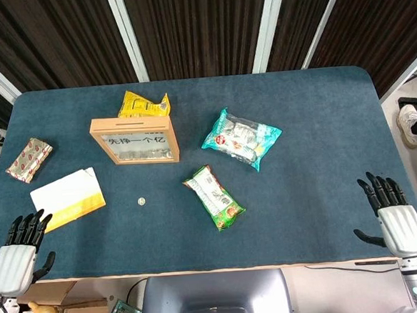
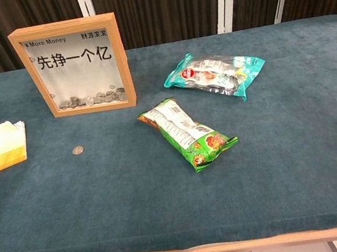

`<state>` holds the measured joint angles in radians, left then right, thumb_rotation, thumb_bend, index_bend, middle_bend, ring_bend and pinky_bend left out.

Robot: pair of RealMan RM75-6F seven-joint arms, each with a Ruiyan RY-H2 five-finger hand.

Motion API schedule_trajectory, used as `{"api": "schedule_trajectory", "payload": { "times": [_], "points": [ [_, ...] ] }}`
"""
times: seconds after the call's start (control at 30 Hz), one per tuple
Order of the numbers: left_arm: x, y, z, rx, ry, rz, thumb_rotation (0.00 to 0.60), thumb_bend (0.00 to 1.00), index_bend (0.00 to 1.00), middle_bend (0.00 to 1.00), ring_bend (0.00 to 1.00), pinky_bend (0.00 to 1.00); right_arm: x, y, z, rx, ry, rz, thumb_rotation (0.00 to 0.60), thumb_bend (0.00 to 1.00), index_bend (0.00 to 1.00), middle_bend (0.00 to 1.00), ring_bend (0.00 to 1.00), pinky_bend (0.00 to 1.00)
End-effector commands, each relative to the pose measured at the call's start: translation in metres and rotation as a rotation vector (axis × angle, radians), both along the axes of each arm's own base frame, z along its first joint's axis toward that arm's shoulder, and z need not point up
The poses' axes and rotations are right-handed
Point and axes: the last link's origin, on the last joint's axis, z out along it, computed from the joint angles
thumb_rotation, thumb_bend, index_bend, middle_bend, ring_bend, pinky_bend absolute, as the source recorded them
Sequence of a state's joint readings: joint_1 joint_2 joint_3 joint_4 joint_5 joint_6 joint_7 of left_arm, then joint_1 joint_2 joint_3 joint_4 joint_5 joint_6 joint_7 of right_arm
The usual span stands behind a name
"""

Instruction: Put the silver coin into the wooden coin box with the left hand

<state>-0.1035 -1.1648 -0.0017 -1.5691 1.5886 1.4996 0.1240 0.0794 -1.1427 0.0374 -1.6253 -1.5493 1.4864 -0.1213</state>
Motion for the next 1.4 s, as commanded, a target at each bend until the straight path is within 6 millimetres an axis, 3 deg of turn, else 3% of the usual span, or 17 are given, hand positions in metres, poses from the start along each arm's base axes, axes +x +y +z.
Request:
{"api": "schedule_trajectory", "payload": {
  "times": [0.03, 0.17, 0.2, 0.23, 0.3, 0.33, 0.37, 0.4, 0.5, 0.73, 1.07, 1.4],
  "points": [
    [0.000, -0.001, 0.000, -0.002, -0.002, 0.009, 0.600, 0.39, 0.00, 0.00, 0.00, 0.00, 0.000, 0.001, 0.000, 0.001, -0.001, 0.001, 0.600, 0.21, 0.00, 0.00, 0.00, 0.00],
    [0.004, 0.001, -0.004, -0.022, -0.039, -0.008, 0.600, 0.39, 0.00, 0.00, 0.00, 0.01, 0.001, 0.002, 0.001, 0.003, -0.006, -0.002, 0.600, 0.21, 0.00, 0.00, 0.00, 0.00],
    [0.007, 0.003, -0.006, -0.014, -0.066, -0.023, 0.600, 0.39, 0.00, 0.05, 0.03, 0.09, 0.001, 0.003, 0.002, -0.001, -0.007, 0.001, 0.600, 0.21, 0.00, 0.00, 0.00, 0.00],
    [0.010, 0.007, -0.007, 0.010, -0.094, -0.047, 0.600, 0.39, 0.01, 0.15, 0.11, 0.25, 0.000, 0.004, 0.003, -0.004, -0.007, 0.002, 0.600, 0.21, 0.00, 0.00, 0.00, 0.00],
    [0.019, 0.018, -0.016, 0.062, -0.157, -0.131, 0.600, 0.39, 0.07, 0.47, 0.38, 0.62, -0.001, 0.005, 0.005, -0.009, -0.005, 0.002, 0.600, 0.21, 0.00, 0.00, 0.00, 0.00],
    [0.021, 0.022, -0.020, 0.074, -0.175, -0.151, 0.600, 0.39, 0.14, 0.70, 0.59, 0.84, -0.001, 0.005, 0.005, -0.009, -0.005, 0.000, 0.600, 0.21, 0.00, 0.00, 0.00, 0.00],
    [0.025, 0.029, -0.026, 0.079, -0.199, -0.178, 0.600, 0.39, 0.22, 0.86, 0.76, 0.94, -0.002, 0.004, 0.005, -0.008, -0.002, -0.004, 0.600, 0.21, 0.00, 0.00, 0.00, 0.00],
    [0.027, 0.035, -0.034, 0.045, -0.200, -0.179, 0.600, 0.39, 0.27, 0.95, 0.88, 0.99, -0.003, 0.004, 0.006, -0.007, 0.000, -0.009, 0.600, 0.21, 0.00, 0.00, 0.00, 0.00],
    [0.034, 0.055, -0.052, -0.063, -0.182, -0.144, 0.600, 0.40, 0.34, 1.00, 1.00, 1.00, -0.004, 0.002, 0.007, -0.016, -0.009, -0.018, 0.600, 0.21, 0.00, 0.00, 0.00, 0.00],
    [0.057, 0.098, -0.091, -0.103, -0.186, -0.084, 0.600, 0.41, 0.46, 1.00, 1.00, 1.00, -0.005, -0.002, 0.005, -0.013, -0.005, -0.031, 0.600, 0.21, 0.00, 0.00, 0.00, 0.00],
    [0.080, 0.124, -0.136, -0.085, -0.150, -0.032, 0.600, 0.41, 0.44, 1.00, 1.00, 1.00, -0.007, -0.006, -0.001, 0.008, 0.017, -0.046, 0.600, 0.21, 0.00, 0.00, 0.00, 0.00],
    [0.081, 0.140, -0.169, -0.061, 0.005, 0.012, 0.600, 0.41, 0.40, 1.00, 1.00, 1.00, -0.008, -0.010, -0.005, 0.018, 0.027, -0.059, 0.600, 0.21, 0.00, 0.00, 0.00, 0.00]
  ]
}}
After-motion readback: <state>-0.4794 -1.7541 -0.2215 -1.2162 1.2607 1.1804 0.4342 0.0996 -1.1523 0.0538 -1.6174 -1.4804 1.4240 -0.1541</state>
